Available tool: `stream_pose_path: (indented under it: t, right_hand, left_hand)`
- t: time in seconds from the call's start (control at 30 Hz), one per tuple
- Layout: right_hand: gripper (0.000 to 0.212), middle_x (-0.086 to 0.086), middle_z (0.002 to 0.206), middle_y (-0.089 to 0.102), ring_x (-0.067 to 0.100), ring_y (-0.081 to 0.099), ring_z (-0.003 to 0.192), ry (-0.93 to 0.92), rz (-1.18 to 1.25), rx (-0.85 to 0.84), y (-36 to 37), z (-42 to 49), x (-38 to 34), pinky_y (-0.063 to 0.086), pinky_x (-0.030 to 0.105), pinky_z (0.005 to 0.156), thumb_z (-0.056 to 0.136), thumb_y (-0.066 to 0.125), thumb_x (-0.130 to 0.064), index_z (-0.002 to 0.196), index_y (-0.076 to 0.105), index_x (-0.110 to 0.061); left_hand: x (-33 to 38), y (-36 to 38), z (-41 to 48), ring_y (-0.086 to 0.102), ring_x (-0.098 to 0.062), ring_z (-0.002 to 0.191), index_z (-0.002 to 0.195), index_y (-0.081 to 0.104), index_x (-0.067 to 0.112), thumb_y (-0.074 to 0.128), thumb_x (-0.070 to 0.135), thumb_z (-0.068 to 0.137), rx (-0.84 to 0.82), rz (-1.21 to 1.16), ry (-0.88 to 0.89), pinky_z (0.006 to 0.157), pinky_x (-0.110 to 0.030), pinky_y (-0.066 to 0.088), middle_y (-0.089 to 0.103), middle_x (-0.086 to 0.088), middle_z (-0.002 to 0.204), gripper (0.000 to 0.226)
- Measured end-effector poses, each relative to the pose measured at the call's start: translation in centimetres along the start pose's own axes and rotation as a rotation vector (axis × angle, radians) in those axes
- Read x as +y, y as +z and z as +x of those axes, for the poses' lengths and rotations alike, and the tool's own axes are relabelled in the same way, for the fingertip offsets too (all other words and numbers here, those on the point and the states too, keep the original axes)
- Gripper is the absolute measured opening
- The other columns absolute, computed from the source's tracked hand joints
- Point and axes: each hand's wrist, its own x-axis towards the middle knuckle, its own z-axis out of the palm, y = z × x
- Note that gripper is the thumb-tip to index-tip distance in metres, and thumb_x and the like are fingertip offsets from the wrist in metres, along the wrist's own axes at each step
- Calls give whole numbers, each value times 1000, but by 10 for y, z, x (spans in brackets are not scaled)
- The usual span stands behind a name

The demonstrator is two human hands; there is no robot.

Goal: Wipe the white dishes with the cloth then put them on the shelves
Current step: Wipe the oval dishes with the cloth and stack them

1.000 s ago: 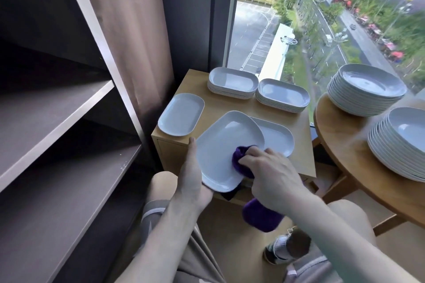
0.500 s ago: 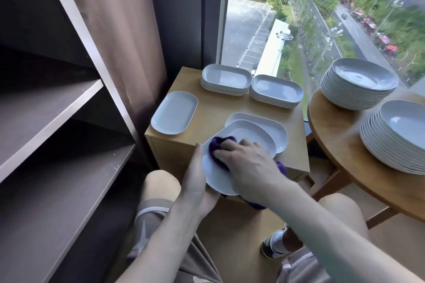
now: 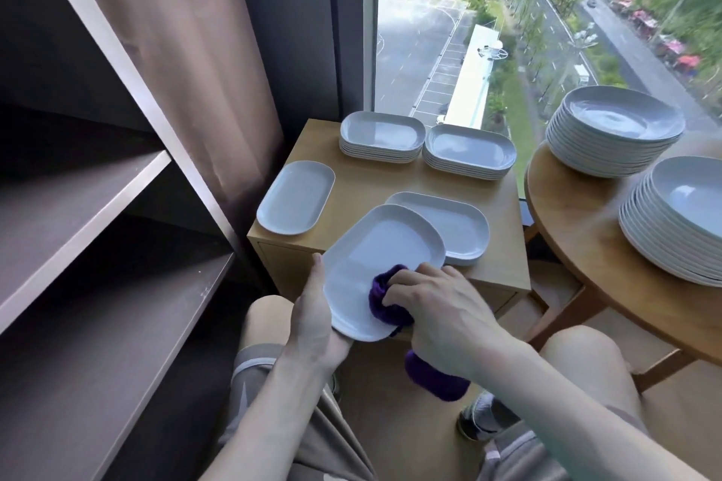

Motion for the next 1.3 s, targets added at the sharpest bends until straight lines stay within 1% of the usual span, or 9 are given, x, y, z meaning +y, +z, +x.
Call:
stream_pose_path:
  t: [0.17, 0.27, 0.4, 0.53, 0.7, 0.87, 1.07, 1.17, 1.3]
  right_hand:
    - [58, -17, 131, 59, 20, 51, 113, 223, 23, 162, -4, 14, 49, 36, 33, 87, 79, 54, -5, 127, 66, -34]
    - [58, -16, 137, 58, 21, 49, 115, 276, 62, 228, -7, 27, 67, 34, 32, 89, 81, 54, -3, 131, 65, -31]
    - [58, -10, 140, 58, 26, 49, 120, 324, 135, 341, -3, 30, 83, 36, 37, 98, 81, 56, -1, 134, 64, -25]
    - [62, -8, 138, 59, 27, 49, 118, 390, 240, 431, 3, 22, 92, 39, 39, 100, 75, 57, 3, 131, 65, -22]
    - [61, -5, 134, 62, 25, 50, 118, 460, 304, 482, 13, 7, 101, 40, 40, 101, 73, 61, 7, 128, 67, -20]
    - [60, -6, 132, 63, 24, 52, 114, 545, 376, 524, 21, -17, 112, 42, 39, 101, 75, 59, 7, 127, 68, -19]
    - [62, -8, 131, 63, 24, 53, 115, 583, 428, 563, 22, -36, 117, 45, 42, 101, 73, 55, 11, 126, 68, -20]
    - [62, -10, 132, 62, 21, 52, 115, 592, 444, 577, 21, -36, 118, 43, 36, 101, 74, 54, 10, 126, 68, -21]
    - [61, -10, 132, 62, 16, 50, 119, 582, 469, 572, 21, -34, 117, 39, 30, 104, 77, 54, 9, 128, 68, -22]
  left_hand:
    - [-6, 12, -4, 67, -35, 124, 142, 61, 11, 29, 59, 108, -3, 105, 18, 103, -48, 53, 70, -16, 134, 66]
    - [-1, 24, 0, 67, -33, 125, 143, 60, 13, 30, 54, 111, -25, 173, 18, 104, -47, 53, 70, -14, 135, 60]
    - [11, 41, 15, 70, -34, 118, 140, 58, 10, 40, 32, 113, -33, 225, 2, 98, -46, 58, 72, -16, 129, 40]
    - [21, 54, 36, 77, -31, 98, 129, 62, 6, 43, 12, 105, -8, 330, -41, 79, -43, 65, 77, -16, 115, 31]
    - [38, 70, 62, 76, -29, 96, 101, 82, 18, 36, 5, 89, -136, 409, -52, 88, -47, 60, 77, -11, 110, 49]
    - [45, 77, 92, 75, -34, 100, 116, 65, 14, 33, 2, 90, -91, 514, -79, 84, -57, 61, 79, -9, 105, 43]
    - [51, 81, 131, 73, -33, 101, 120, 63, 6, 38, -1, 96, -40, 560, -114, 83, -45, 62, 74, -13, 113, 35]
    - [48, 84, 150, 71, -31, 94, 114, 65, 4, 44, -3, 98, 26, 778, -32, 78, -41, 60, 71, -15, 110, 28]
    - [37, 84, 172, 60, -25, 82, 88, 69, 4, 57, 2, 90, 131, 1145, 228, 70, -33, 45, 65, -9, 89, 12]
